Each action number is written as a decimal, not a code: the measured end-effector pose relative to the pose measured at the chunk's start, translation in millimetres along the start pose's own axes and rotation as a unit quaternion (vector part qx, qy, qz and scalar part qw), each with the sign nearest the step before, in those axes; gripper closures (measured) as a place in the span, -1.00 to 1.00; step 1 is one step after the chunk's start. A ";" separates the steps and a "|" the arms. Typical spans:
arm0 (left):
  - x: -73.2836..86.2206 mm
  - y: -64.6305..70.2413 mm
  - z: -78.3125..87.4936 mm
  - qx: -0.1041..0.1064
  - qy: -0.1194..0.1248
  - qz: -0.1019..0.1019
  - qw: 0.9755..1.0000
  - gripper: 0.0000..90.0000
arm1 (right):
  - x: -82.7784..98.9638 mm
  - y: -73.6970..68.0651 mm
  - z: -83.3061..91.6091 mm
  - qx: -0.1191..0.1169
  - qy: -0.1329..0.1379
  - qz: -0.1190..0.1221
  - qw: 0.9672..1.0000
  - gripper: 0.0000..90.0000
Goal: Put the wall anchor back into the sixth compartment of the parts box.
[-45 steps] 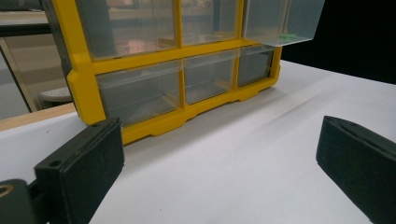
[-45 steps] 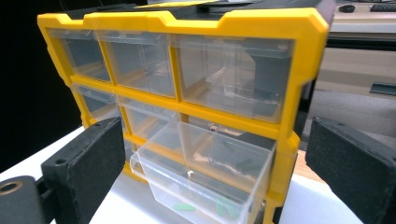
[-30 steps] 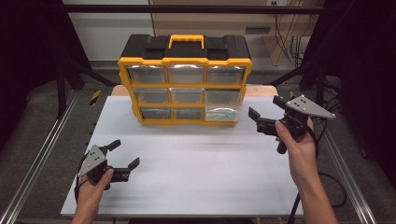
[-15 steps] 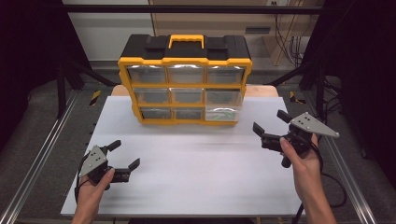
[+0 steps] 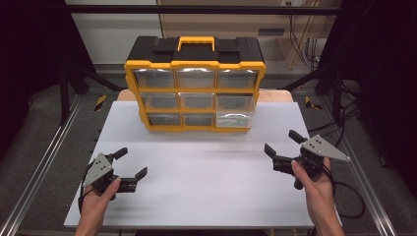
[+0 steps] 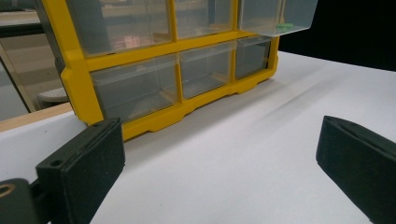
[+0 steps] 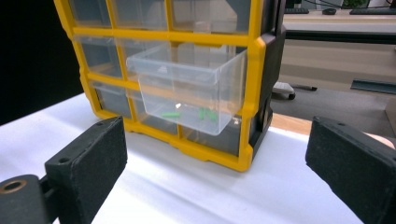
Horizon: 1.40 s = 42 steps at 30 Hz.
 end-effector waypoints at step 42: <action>1.8 -7.4 6.1 -0.003 0.007 -0.003 1.000 -0.97 | 59.6 -12.3 -6.0 -0.014 -0.016 0.025 0.999 -0.83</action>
Point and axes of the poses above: each handheld gripper's, and its own axes: z roughly backward along the jaws, x roughly out of its underside, y roughly to its right, the point moved 4 cm from there along -z, roughly forward along the jaws, and after that the axes turned 5 degrees about x, right-handed, at the moved point
